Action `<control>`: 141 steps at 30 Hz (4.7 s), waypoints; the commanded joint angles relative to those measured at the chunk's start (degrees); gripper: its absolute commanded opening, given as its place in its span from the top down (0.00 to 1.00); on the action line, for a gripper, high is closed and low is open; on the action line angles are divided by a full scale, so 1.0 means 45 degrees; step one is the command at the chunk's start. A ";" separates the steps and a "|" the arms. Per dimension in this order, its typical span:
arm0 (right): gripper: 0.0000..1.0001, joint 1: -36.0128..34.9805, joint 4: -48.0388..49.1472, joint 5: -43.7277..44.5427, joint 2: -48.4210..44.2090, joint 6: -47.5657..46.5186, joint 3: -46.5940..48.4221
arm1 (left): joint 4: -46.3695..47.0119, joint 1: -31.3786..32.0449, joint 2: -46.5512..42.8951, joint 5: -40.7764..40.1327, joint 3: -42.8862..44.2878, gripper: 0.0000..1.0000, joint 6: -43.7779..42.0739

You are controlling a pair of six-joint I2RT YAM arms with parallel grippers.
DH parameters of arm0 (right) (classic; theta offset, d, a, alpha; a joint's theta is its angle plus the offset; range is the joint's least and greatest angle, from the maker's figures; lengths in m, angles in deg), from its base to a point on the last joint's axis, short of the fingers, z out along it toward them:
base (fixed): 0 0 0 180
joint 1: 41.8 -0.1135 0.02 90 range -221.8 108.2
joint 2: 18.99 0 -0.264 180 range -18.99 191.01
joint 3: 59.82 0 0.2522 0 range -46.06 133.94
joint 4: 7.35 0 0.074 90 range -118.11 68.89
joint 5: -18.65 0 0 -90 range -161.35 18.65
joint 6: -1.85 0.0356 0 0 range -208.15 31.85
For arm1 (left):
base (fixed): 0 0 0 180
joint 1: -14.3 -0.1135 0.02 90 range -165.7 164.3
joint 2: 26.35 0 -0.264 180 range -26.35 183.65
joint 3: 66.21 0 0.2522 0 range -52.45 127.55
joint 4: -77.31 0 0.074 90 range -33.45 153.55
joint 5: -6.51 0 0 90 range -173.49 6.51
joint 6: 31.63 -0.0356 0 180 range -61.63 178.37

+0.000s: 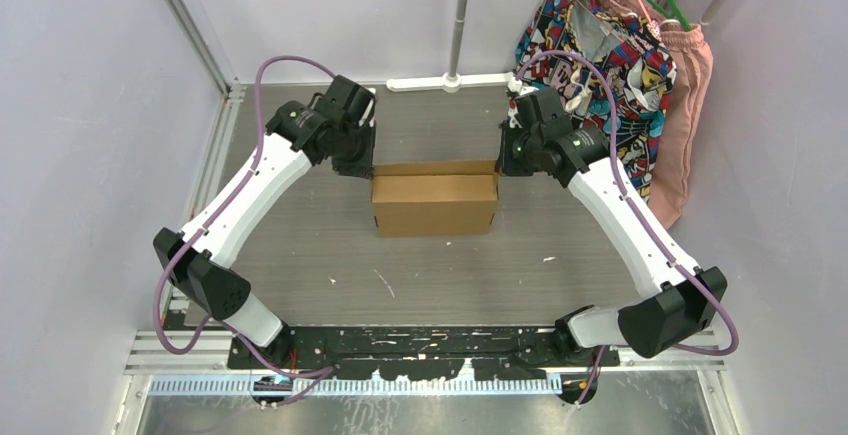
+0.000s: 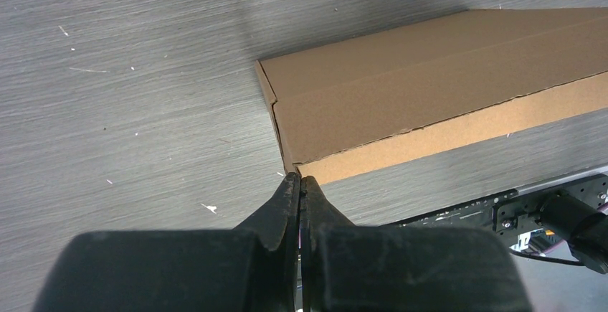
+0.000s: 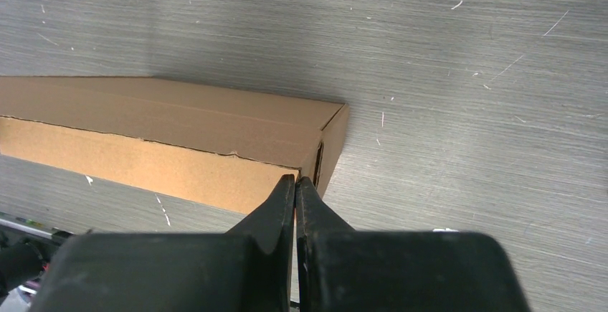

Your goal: Fold the paper box

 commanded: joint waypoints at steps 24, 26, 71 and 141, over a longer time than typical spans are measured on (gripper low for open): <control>0.99 -0.0206 -0.0510 -0.0694 -0.0066 -0.1799 0.0509 | 0.0487 0.0335 0.0355 0.0610 0.0517 1.00 0.0139; 0.99 -0.0203 -0.0489 -0.0684 -0.0044 -0.1782 0.0509 | 0.0481 0.0394 0.0371 0.0608 0.0562 1.00 0.0184; 0.99 -0.1114 0.1538 0.1373 -0.1828 -0.1942 -0.1923 | 0.3898 0.2186 -0.1574 -0.1003 -0.3879 1.00 0.1179; 0.99 -0.1898 0.1547 0.1019 -0.1587 -0.1428 -0.1792 | 0.3403 0.1768 -0.2495 -0.0795 -0.4123 1.00 0.0692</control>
